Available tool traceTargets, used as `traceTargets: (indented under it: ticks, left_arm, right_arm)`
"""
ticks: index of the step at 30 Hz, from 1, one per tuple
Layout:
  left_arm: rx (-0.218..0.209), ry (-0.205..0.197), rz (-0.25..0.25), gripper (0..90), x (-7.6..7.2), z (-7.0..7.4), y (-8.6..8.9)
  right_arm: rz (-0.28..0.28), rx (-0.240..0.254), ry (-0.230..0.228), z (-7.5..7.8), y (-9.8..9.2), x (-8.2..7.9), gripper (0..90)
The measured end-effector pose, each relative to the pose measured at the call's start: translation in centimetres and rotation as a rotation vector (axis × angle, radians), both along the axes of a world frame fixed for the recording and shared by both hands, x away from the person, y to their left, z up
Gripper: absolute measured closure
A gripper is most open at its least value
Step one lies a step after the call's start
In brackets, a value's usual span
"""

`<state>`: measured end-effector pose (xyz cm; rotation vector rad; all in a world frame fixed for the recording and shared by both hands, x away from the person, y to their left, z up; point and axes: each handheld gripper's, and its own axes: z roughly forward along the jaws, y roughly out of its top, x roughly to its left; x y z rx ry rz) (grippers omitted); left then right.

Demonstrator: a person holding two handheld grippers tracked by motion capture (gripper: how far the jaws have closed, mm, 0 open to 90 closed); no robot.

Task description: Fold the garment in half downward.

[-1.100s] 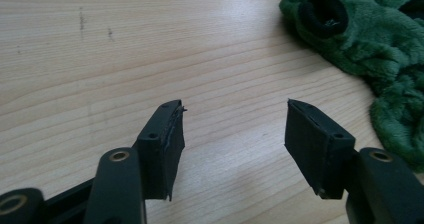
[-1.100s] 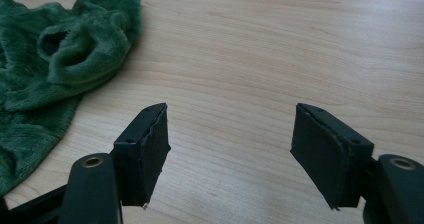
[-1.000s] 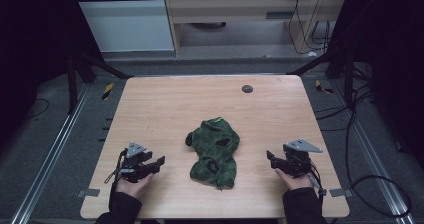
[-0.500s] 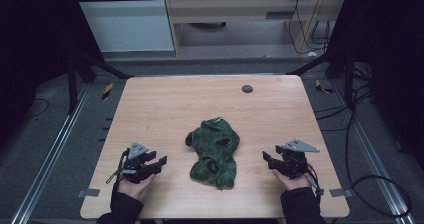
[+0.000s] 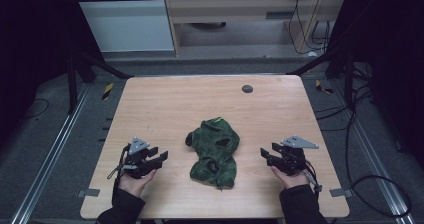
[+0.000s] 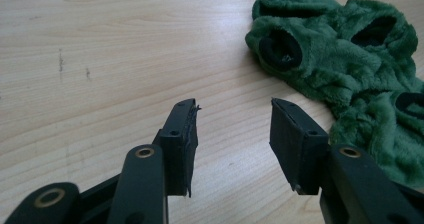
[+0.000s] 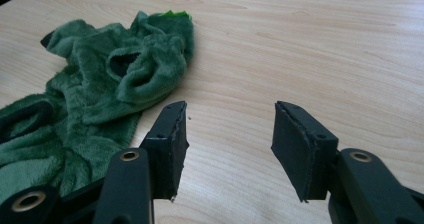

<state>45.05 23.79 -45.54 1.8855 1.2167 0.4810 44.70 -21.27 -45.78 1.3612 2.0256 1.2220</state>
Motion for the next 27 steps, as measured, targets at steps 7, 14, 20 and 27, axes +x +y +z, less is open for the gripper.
traceTargets:
  ticks: [7,14,20,27]
  left_arm:
    - [-0.012,0.0,-0.009,49.0,0.7,0.7,-0.2]
    - [-0.009,-0.006,-0.027,47.7,1.8,1.2,-1.0]
    - [-0.017,-0.01,-0.031,46.7,2.5,1.7,-1.6]
    - [-0.017,-0.023,-0.034,45.5,3.4,2.3,-1.9]
  right_arm:
    - [0.006,0.006,-0.014,0.6,0.5,0.8,45.5]
    - [0.03,0.001,-0.014,1.1,1.6,1.7,44.4]
    - [0.042,0.002,-0.021,1.6,2.4,2.6,42.9]
    - [0.067,0.004,-0.014,1.8,3.5,3.5,42.5]
